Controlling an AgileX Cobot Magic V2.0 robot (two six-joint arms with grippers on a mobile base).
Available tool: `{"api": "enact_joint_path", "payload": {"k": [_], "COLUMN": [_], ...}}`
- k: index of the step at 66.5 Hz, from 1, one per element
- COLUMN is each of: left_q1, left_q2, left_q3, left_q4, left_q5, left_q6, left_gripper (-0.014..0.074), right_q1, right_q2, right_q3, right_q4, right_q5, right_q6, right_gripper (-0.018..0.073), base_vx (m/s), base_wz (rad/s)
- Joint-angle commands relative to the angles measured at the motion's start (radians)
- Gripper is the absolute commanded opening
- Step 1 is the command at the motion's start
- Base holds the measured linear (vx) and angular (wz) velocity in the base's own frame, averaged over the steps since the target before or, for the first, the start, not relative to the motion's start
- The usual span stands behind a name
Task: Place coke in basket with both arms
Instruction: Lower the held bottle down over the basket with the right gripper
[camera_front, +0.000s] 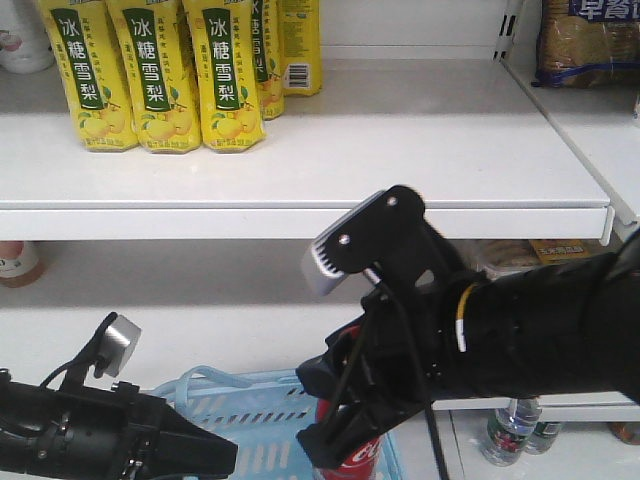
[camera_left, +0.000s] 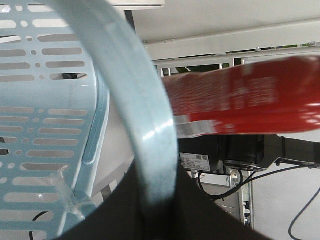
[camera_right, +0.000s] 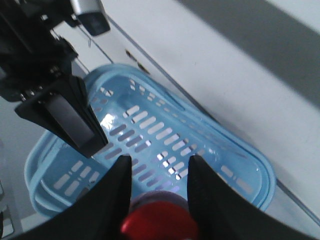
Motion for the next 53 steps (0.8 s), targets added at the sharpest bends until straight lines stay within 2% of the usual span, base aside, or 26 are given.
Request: {"api": "enact_joint_path", "payload": {"k": [1,40,53], "left_q1": [-0.004,-0.004,-0.004], "left_q2": [-0.029,-0.029,-0.029], "left_q3": [-0.022,-0.022,-0.022], "left_q4": [-0.082,-0.082,-0.082], "left_q5": [0.067,0.067,0.067], "left_q6": [0.011,0.011,0.011], "left_gripper": [-0.0006,-0.0006,-0.0006], "right_q1": [-0.001,-0.001,-0.001], "right_q2": [0.025,0.336,0.4], "right_q3": [-0.033,-0.033,-0.033], "right_q4": [0.016,0.004,0.04], "right_q5": [-0.052,-0.025,-0.024], "right_q6": [0.001,-0.034,-0.036], "right_gripper": [-0.0005,-0.0005,-0.0001], "base_vx": [0.0,0.0,0.0], "base_wz": [0.0,0.0,0.0]}}
